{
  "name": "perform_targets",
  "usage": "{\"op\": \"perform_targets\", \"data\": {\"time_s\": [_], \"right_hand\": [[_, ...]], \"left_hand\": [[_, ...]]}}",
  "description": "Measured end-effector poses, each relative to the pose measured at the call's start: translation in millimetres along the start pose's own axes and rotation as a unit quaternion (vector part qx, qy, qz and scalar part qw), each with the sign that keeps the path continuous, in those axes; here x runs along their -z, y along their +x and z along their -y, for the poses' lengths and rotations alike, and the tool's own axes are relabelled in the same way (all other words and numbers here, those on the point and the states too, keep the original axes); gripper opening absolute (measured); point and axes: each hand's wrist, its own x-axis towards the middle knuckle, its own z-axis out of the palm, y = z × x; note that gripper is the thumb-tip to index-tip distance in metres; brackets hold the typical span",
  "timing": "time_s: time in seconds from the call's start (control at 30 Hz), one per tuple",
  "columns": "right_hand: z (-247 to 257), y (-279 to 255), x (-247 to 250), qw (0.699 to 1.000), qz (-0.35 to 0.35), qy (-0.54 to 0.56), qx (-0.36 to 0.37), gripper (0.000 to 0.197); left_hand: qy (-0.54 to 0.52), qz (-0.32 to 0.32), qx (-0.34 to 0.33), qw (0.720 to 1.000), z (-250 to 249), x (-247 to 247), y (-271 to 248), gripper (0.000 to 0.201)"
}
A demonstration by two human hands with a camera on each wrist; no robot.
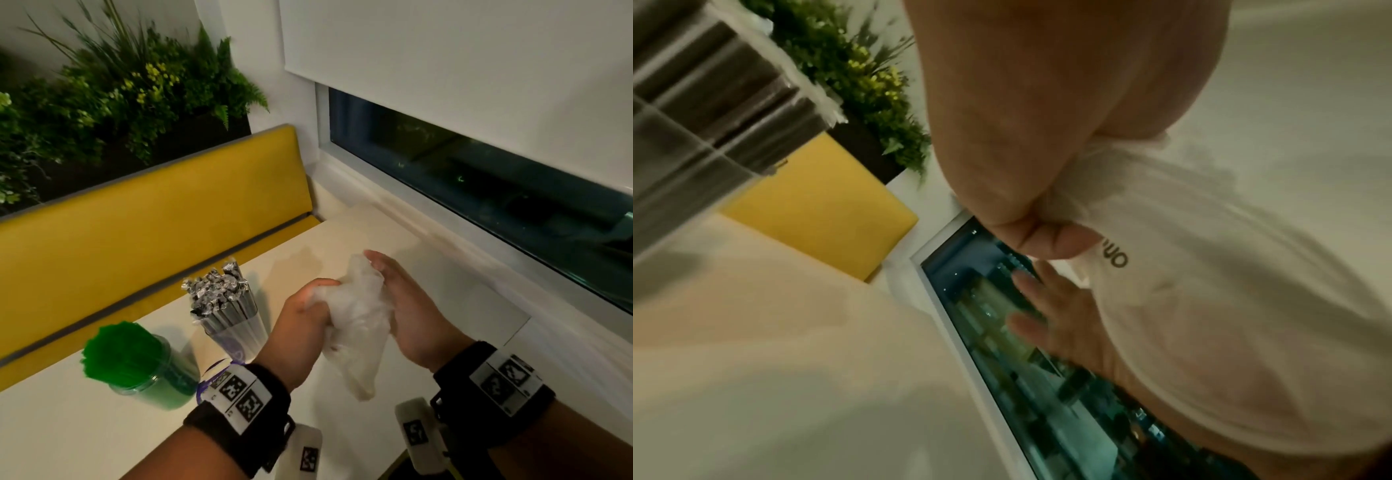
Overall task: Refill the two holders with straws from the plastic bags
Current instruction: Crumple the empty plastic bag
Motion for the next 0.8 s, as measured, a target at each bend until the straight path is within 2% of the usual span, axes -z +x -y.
{"op": "perform_targets", "data": {"time_s": [0.03,0.07,0.17,0.2,0.3,0.43,0.5,0.53,0.6,0.63,0.7,0.73,0.77,0.8], "right_hand": [[-2,-1,-6,0.998,0.055,0.033,-0.003,0.036],[-2,-4,-12,0.995,0.098,0.022,0.012,0.034],[-1,-13,-26,0.974,0.122,-0.148,0.121,0.033],[-3,-14,-28,0.959,0.129,-0.196,0.156,0.034],[-8,-15,-23,0.915,0.117,-0.291,0.253,0.035],[-12,-9,-4,0.875,0.052,-0.357,0.322,0.036],[-15,-9,-2,0.855,0.05,-0.395,0.332,0.043],[-15,-9,-2,0.856,0.063,-0.402,0.318,0.049],[-14,-11,-3,0.901,0.104,-0.329,0.265,0.06],[-13,-11,-3,0.931,0.111,-0.249,0.243,0.063],[-12,-15,-7,0.984,0.068,-0.061,0.156,0.067],[-11,-17,-10,0.994,0.052,0.013,0.096,0.067],[-10,-19,-13,0.995,0.06,0.073,0.035,0.067],[-6,-21,-17,0.988,0.092,0.119,-0.019,0.068]], "left_hand": [[-0.039,0.0,0.02,0.999,0,-3,5,0.012],[-0.083,-0.012,0.034,0.996,4,-5,10,0.011],[-0.237,-0.073,0.072,0.966,10,-14,10,0.04],[-0.285,-0.066,0.085,0.952,8,-18,9,0.042],[-0.329,-0.06,0.143,0.931,2,-27,4,0.026],[-0.398,0.011,0.196,0.896,-13,-25,-1,0.044],[-0.412,0.003,0.202,0.889,-17,-28,-2,0.058],[-0.398,-0.016,0.197,0.896,-16,-32,-1,0.061],[-0.349,-0.056,0.163,0.921,-16,-36,5,0.043],[-0.335,-0.077,0.147,0.928,-18,-34,9,0.033],[-0.327,-0.097,0.112,0.933,-25,-29,16,0.029],[-0.306,-0.095,0.085,0.943,-28,-27,20,0.03],[-0.24,-0.1,0.057,0.964,-30,-27,22,0.03],[-0.131,-0.106,0.017,0.985,-33,-30,20,0.03]]}}
